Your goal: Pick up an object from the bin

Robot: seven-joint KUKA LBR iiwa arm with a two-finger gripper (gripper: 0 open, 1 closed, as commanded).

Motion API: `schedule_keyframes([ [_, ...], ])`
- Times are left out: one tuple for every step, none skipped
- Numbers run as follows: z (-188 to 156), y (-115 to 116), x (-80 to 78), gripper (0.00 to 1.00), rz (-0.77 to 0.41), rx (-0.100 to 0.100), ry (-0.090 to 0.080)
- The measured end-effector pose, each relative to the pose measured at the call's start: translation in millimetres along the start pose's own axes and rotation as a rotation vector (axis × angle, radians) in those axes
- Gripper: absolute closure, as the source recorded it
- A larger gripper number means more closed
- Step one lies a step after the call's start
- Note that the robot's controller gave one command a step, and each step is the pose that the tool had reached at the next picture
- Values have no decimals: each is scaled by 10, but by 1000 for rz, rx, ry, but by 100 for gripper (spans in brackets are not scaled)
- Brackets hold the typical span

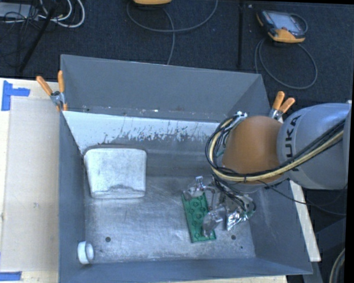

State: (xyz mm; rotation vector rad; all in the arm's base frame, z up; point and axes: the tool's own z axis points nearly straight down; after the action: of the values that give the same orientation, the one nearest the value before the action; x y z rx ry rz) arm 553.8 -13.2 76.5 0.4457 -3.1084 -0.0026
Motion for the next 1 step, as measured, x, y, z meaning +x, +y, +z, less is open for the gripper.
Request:
schedule_keyframes([
  [-1517,247,-57,100,-61,4,-10],
])
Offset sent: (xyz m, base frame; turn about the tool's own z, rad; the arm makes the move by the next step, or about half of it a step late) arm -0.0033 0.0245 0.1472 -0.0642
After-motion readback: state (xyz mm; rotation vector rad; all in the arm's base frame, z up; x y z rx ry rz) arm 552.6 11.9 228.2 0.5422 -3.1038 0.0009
